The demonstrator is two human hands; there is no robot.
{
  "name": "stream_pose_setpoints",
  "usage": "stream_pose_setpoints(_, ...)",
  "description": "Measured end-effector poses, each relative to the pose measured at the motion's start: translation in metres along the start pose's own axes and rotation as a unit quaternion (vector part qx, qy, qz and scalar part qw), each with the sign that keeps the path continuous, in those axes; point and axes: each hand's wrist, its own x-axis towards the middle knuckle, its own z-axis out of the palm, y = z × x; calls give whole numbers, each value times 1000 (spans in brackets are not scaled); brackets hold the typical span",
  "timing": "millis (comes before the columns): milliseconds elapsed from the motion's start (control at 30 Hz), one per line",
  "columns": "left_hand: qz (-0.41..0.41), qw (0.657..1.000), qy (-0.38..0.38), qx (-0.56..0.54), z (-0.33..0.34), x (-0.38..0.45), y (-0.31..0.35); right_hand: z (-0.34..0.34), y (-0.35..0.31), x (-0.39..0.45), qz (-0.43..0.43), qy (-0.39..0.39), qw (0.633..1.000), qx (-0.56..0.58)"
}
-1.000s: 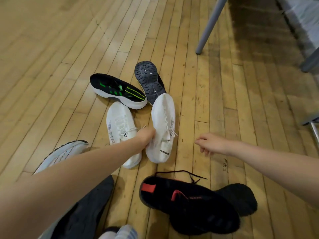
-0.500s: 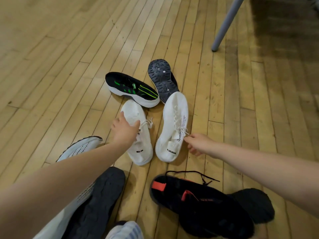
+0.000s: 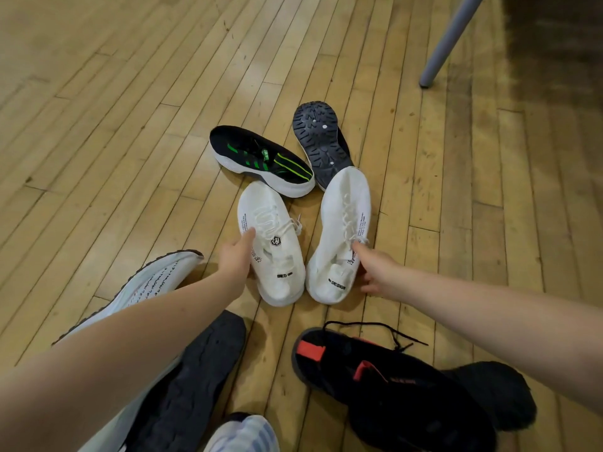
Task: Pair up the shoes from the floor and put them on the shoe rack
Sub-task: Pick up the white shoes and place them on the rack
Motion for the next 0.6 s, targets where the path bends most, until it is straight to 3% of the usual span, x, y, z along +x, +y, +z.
stream_pose_setpoints(267, -6, 999, -30, -27, 2, -10, -7, -3, 2, 5, -30, -24, 997, 63)
stream_pose_setpoints(433, 16, 1000, 12, -6, 18, -17, 0, -2, 3, 4, -99, 47, 993, 55)
stream_pose_setpoints(600, -27, 999, 34, -23, 23, -37, 38, -32, -12, -18, -124, 112, 986, 18)
